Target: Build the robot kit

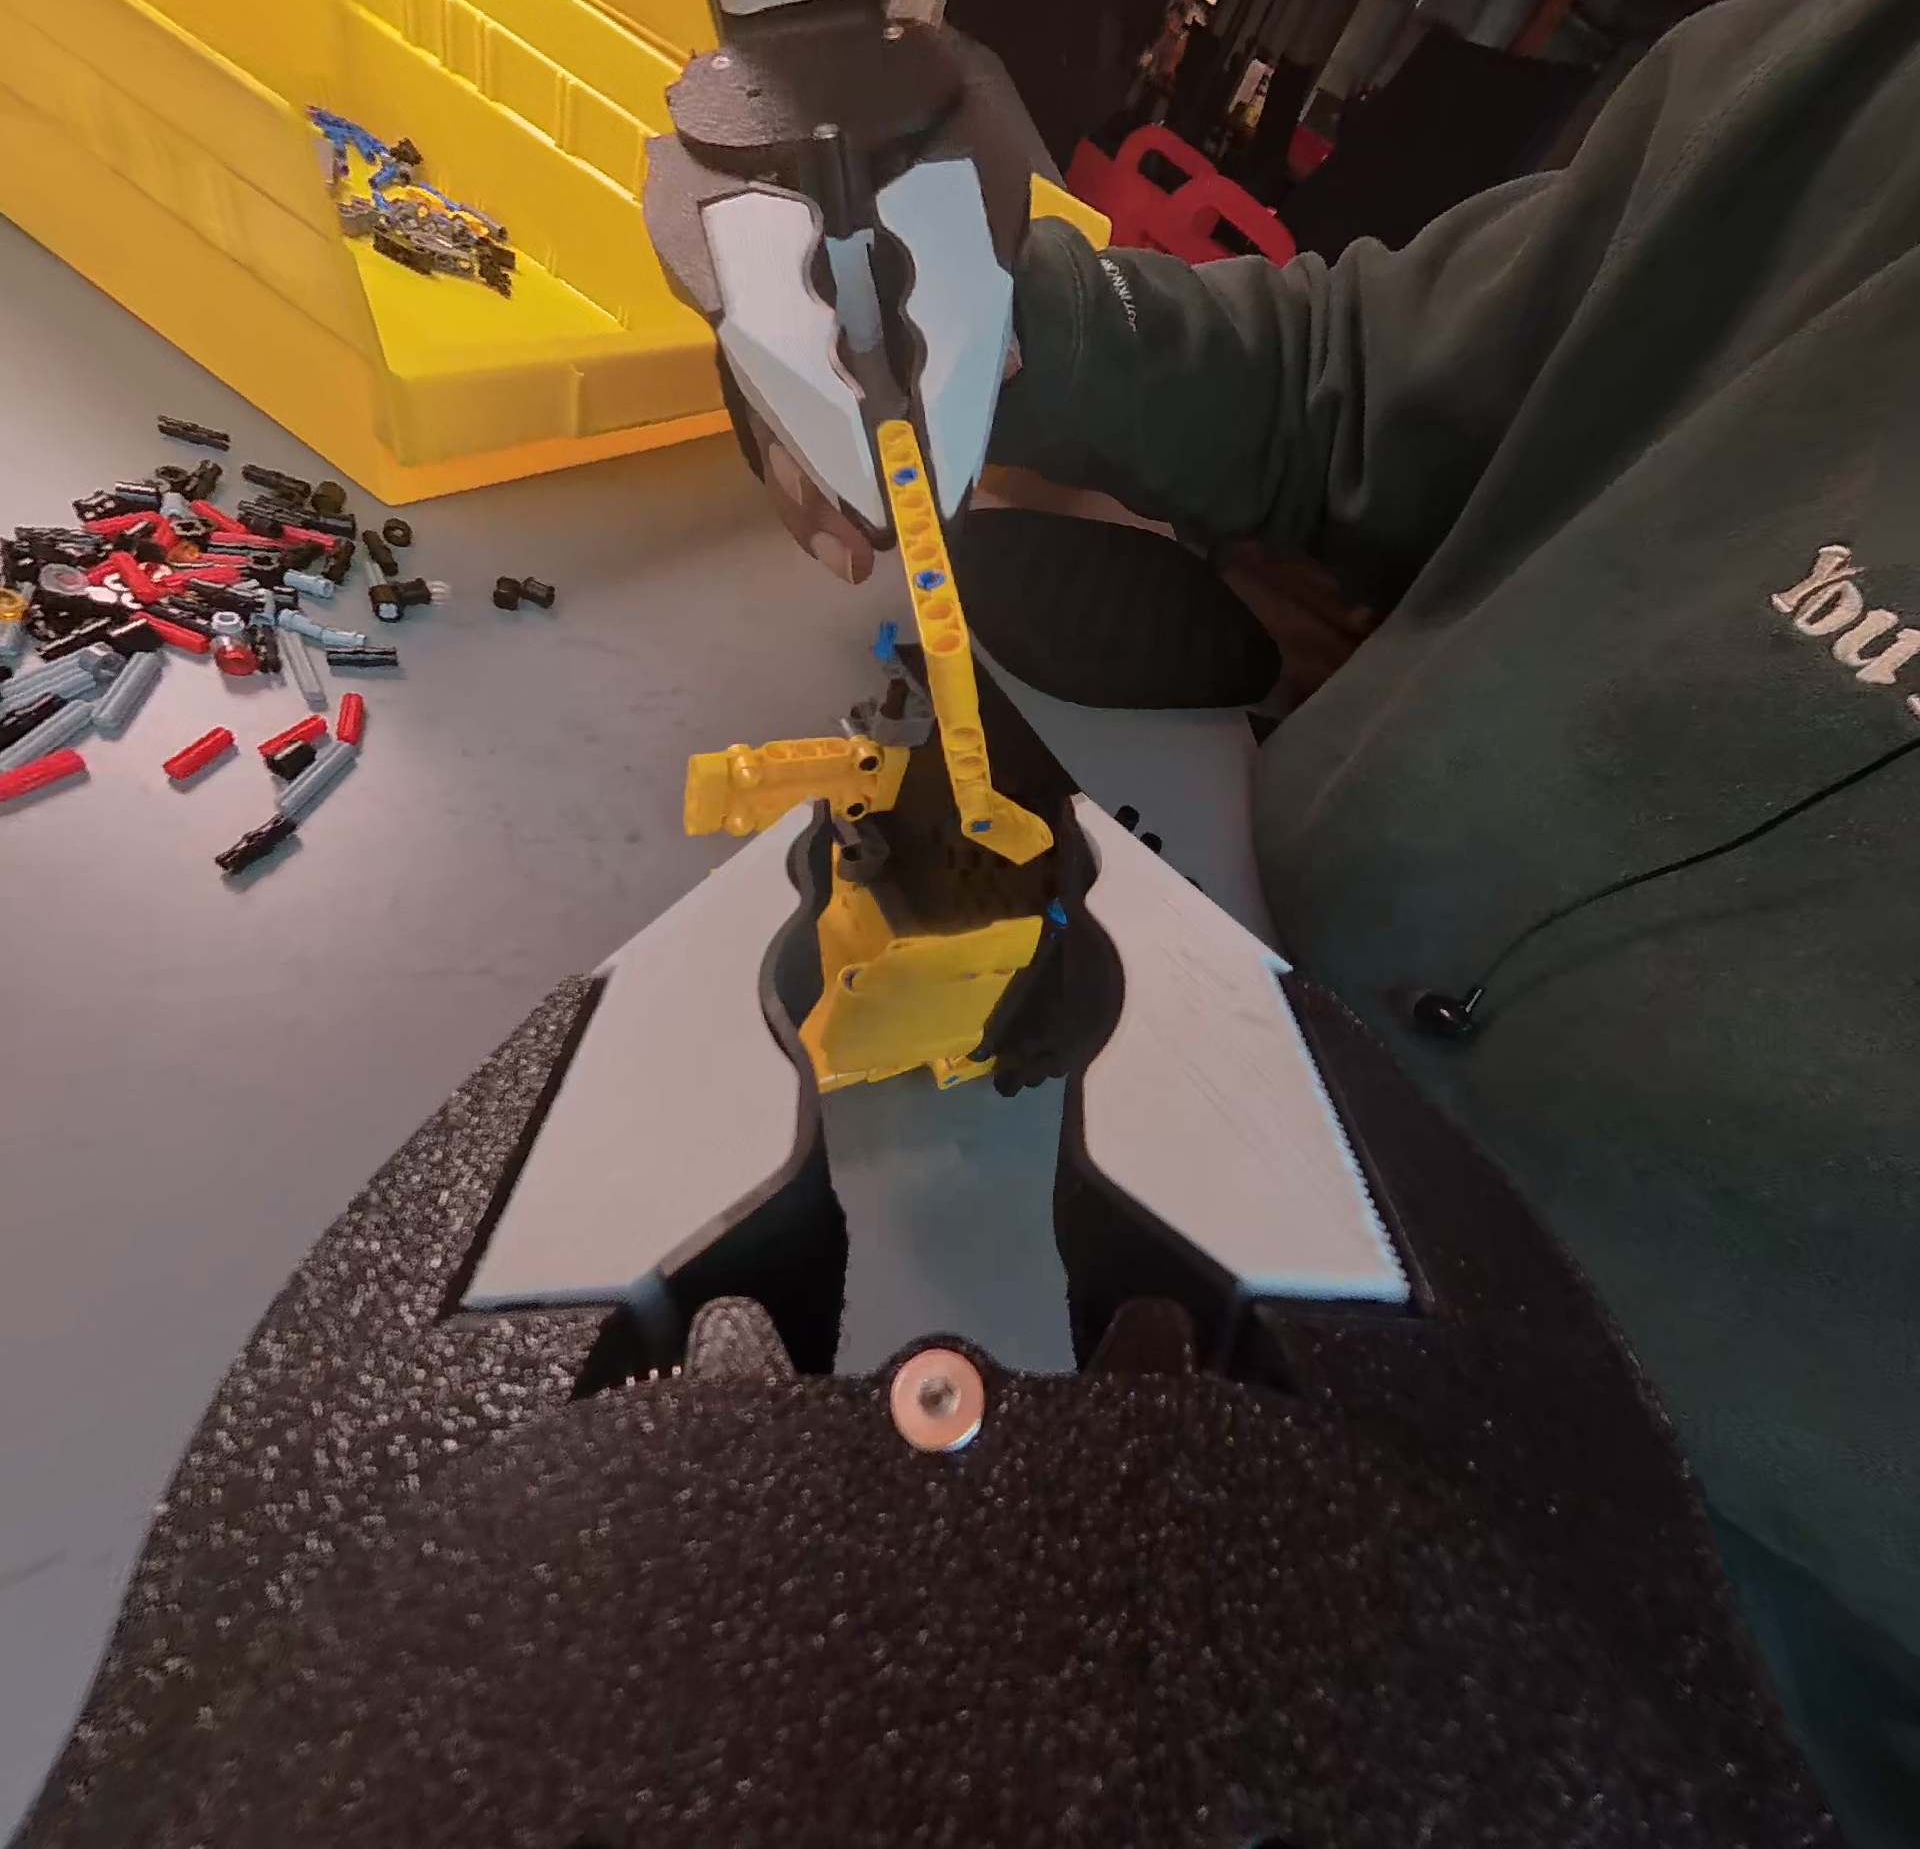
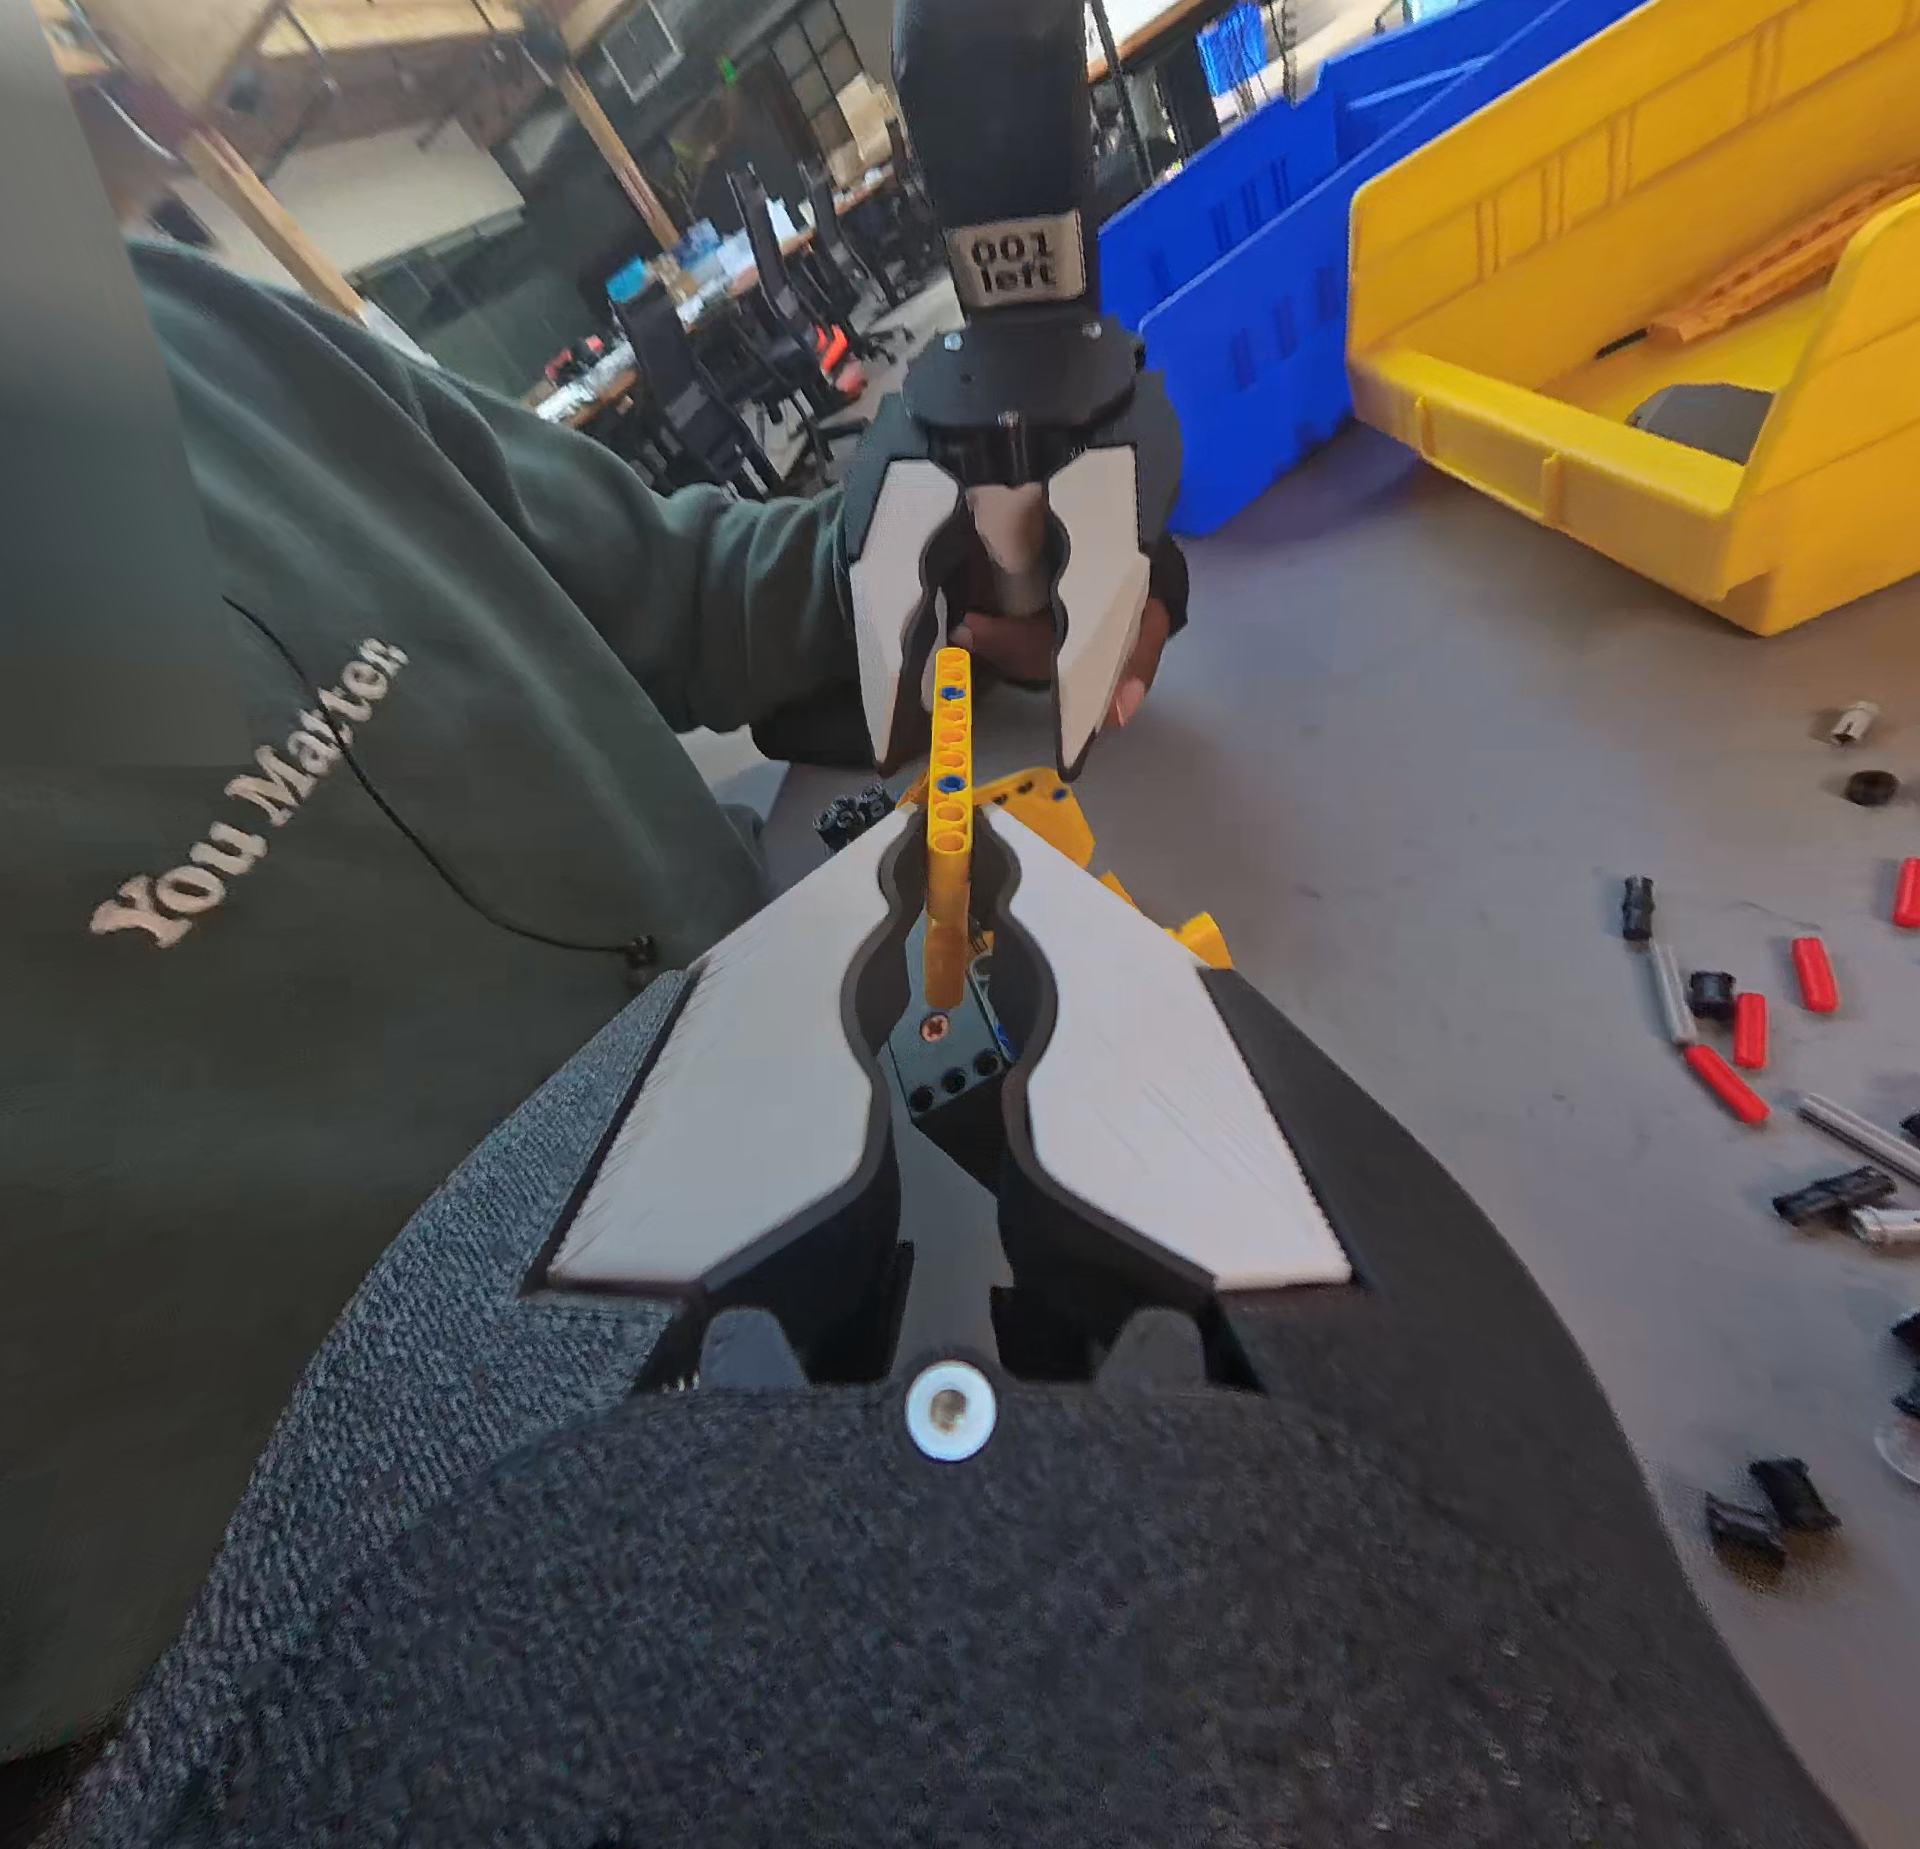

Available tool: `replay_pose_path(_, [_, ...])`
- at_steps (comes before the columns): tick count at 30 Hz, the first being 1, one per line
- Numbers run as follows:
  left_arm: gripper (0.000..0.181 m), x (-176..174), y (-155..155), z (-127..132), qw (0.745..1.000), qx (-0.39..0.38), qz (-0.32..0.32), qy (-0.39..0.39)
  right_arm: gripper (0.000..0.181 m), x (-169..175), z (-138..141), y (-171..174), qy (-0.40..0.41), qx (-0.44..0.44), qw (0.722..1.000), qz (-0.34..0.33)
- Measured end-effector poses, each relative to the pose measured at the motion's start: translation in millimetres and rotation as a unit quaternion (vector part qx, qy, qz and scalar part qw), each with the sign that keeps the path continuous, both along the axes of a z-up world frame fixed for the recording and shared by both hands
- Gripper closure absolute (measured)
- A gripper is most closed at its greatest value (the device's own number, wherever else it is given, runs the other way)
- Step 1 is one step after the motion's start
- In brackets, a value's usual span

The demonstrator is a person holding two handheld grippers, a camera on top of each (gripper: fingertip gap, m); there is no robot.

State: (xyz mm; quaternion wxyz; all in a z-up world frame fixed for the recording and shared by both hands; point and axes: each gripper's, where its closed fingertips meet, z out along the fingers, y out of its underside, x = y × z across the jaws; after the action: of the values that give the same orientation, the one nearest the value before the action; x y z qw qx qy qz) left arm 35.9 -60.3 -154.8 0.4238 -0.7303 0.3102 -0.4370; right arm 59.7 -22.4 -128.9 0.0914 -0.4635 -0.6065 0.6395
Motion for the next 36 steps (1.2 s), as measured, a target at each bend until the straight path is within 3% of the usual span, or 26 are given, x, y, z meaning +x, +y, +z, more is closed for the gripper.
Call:
replay_pose_path(3, [0.142, 2.8, 4.2, 17.1, 0.998, -0.008, 0.003, -0.055, 0.175, -5.9, 17.2, 6.7, 0.006, -0.064, 0.998, -0.010])
replay_pose_path(7, [0.154, -3.1, 9.1, 39.9, 0.990, -0.034, 0.016, -0.135, 0.175, -17.3, 16.1, 9.7, -0.018, -0.092, 0.995, -0.023])
replay_pose_path(10, [0.174, -14.1, 19.4, 32.4, 0.986, -0.076, 0.066, -0.135, 0.175, -25.4, 10.0, 8.3, -0.029, -0.085, 0.995, -0.032])
replay_pose_path(13, [0.175, -25.3, 24.2, 25.1, 0.965, -0.153, 0.113, -0.182, 0.168, -31.9, -3.9, 13.2, -0.024, 0.011, 0.998, -0.066])
replay_pose_path(15, [0.175, -31.9, 24.0, 21.5, 0.946, -0.192, 0.140, -0.220, 0.149, -30.5, -6.1, 18.8, 0.017, 0.130, 0.988, -0.086])
replay_pose_path(18, [0.176, -38.0, 21.3, 19.9, 0.919, -0.233, 0.169, -0.268, 0.133, -22.0, 0.5, 14.1, 0.091, 0.306, 0.944, -0.085])
replay_pose_path(21, [0.175, -30.6, 16.5, 21.9, 0.905, -0.258, 0.169, -0.293, 0.122, -24.7, -7.8, 9.6, 0.108, 0.439, 0.889, -0.076])
replay_pose_path(23, [0.176, -23.3, 14.3, 23.9, 0.900, -0.269, 0.162, -0.302, 0.122, -27.4, -14.8, 8.0, 0.103, 0.463, 0.878, -0.064])
replay_pose_path(24, [0.175, -19.8, 13.4, 24.0, 0.900, -0.273, 0.159, -0.301, 0.131, -27.4, -16.4, 6.8, 0.104, 0.460, 0.880, -0.057])
replay_pose_path(27, [0.175, -15.1, 11.6, 23.3, 0.901, -0.274, 0.159, -0.298, 0.137, -22.8, -14.4, 0.5, 0.104, 0.409, 0.906, -0.031])
replay_pose_path(29, [0.172, -11.9, 8.0, 26.6, 0.910, -0.255, 0.148, -0.291, 0.138, -19.9, -14.3, -0.3, 0.089, 0.354, 0.931, -0.021])
replay_pose_path(31, [0.146, -9.8, -0.8, 32.6, 0.939, -0.202, 0.131, -0.247, 0.138, -18.5, -16.3, 6.3, 0.065, 0.287, 0.955, -0.032])
replay_pose_path(34, [0.123, -4.0, -20.0, 22.8, 0.985, -0.081, 0.139, -0.066, 0.138, -11.1, -16.7, 14.6, 0.046, 0.218, 0.973, -0.060])
replay_pose_path(36, [0.122, 3.5, -29.2, 4.6, 0.987, -0.026, 0.147, 0.055, 0.138, -5.5, -12.9, 17.2, 0.045, 0.187, 0.978, -0.080])
